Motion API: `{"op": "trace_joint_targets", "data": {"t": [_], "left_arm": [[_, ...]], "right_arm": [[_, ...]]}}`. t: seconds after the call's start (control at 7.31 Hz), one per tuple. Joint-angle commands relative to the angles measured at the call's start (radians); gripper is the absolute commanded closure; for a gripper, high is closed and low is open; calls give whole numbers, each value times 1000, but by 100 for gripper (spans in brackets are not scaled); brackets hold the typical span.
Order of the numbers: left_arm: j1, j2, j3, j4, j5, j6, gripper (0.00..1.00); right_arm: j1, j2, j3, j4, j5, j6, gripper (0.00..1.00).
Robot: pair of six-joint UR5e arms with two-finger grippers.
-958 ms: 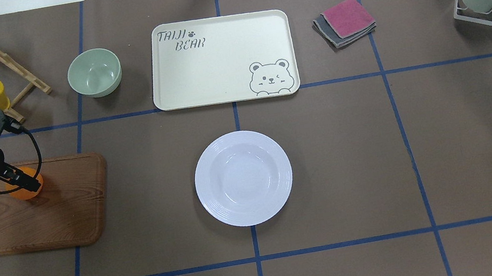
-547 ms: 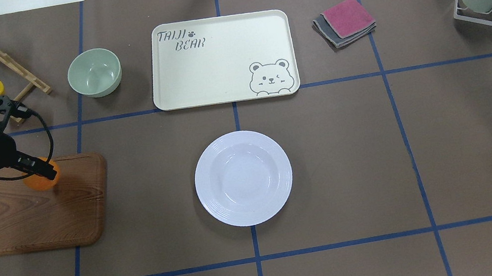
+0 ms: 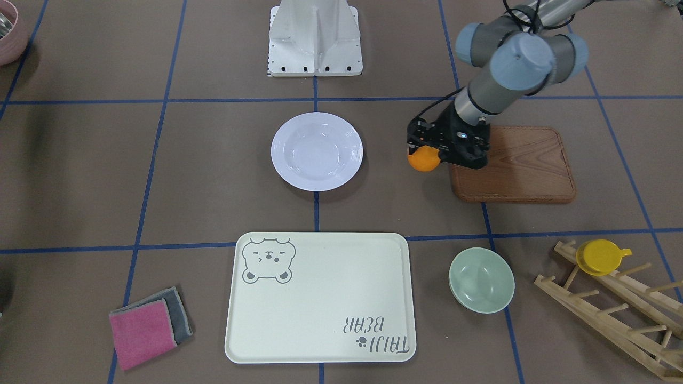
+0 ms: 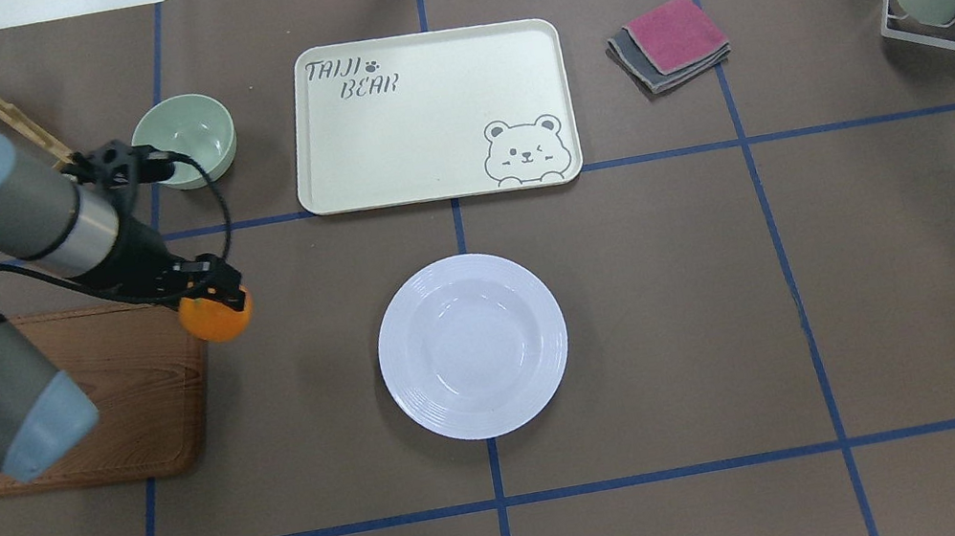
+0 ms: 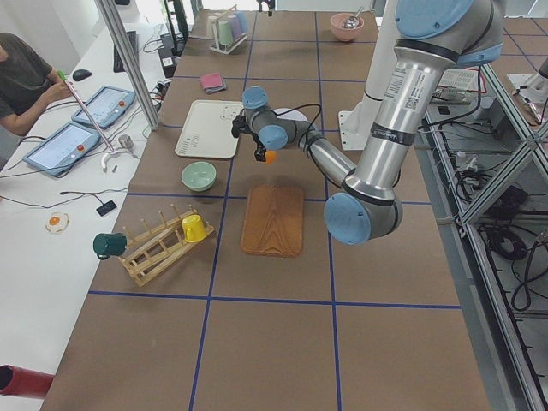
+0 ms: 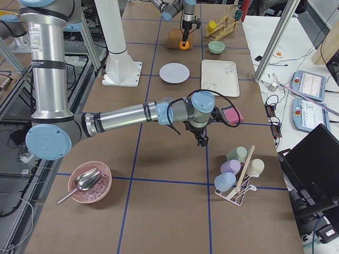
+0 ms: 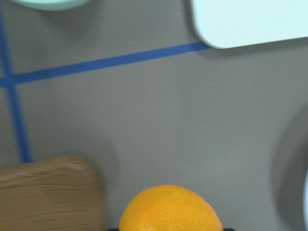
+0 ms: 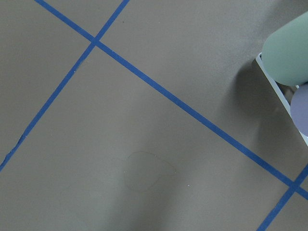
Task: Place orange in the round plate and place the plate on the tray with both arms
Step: 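Carry the orange with the left gripper onto the white plate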
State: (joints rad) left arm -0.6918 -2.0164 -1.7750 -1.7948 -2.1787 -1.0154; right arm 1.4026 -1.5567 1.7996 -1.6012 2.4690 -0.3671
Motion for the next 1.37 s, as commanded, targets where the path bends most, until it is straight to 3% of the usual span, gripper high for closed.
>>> {"op": "trace_joint_targets", "data": {"t": [0.0, 0.14, 0.41, 0.82, 1.09, 1.23], "left_arm": [[124, -248, 26, 253, 135, -120, 100], [155, -315, 78, 270, 167, -123, 100], [221, -350, 147, 206, 252, -120, 100], [229, -406, 256, 186, 254, -115, 100], [229, -410, 270, 184, 255, -111, 100], [235, -407, 270, 184, 255, -111, 75]], "right_arm": [[-20, 3, 3, 1, -1, 25, 0], [-27, 3, 6, 1, -1, 27, 0], [-30, 1, 7, 1, -1, 27, 0], [-36, 1, 7, 1, -1, 28, 0], [-36, 1, 3, 1, -1, 27, 0], [-36, 1, 4, 1, -1, 27, 0]]}}
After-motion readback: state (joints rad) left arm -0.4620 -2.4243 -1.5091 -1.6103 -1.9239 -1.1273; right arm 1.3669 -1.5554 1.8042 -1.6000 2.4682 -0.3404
